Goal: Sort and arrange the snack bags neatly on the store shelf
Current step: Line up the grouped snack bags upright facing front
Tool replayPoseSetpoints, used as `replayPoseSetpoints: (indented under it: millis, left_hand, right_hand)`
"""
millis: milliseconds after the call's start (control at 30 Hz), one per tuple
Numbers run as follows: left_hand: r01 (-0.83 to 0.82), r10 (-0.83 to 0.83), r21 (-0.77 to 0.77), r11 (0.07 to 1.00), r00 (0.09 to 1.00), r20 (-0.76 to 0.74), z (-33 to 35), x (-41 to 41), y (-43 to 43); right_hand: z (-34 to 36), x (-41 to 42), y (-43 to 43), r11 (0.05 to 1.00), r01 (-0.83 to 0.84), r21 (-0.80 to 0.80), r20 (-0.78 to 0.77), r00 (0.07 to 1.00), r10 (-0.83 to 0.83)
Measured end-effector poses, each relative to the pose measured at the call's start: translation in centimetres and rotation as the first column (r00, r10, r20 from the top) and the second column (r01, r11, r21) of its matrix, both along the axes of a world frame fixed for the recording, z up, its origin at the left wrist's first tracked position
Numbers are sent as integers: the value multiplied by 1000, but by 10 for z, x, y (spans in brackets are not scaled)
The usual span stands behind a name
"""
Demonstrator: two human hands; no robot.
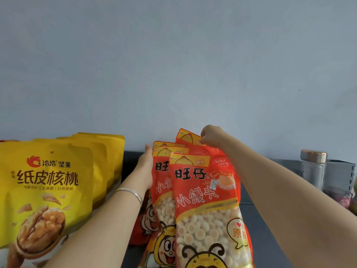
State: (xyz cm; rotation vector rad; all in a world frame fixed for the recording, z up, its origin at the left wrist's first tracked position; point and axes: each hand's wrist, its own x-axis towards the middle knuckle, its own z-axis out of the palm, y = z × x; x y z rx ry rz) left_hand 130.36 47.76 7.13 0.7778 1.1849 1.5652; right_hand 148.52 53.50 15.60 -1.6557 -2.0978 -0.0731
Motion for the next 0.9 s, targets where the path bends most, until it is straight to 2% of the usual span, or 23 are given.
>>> replayPoseSetpoints:
  millis: [167,367,500,633,800,900]
  left_hand:
    - [14,-15,-30,999,1000,-16,-4,-1,4]
    - [1,0,24,1000,1000,-25,-7,0,3]
    - [-8,9,57,998,1000,-28,-7,1,1]
    - [-152,156,51,987,986,-67,-13,-2,6]
    - [3,10,117,993,994,-112,-15,4,-7]
    - [22,5,145,989,983,-182,-15,3,-12]
  right_hand:
    - [2,0,12,996,-91,-20,30,995,92]
    - [11,-11,7,969,-246,24,18,969,246]
    - [21,-36,8,956,-289,42,38,957,287]
    - [13,-63,14,961,-276,3,58,959,276]
    - [8,-67,15,974,-223,-41,99,969,226]
    - [16,-50,1,974,-223,-29,90,970,224]
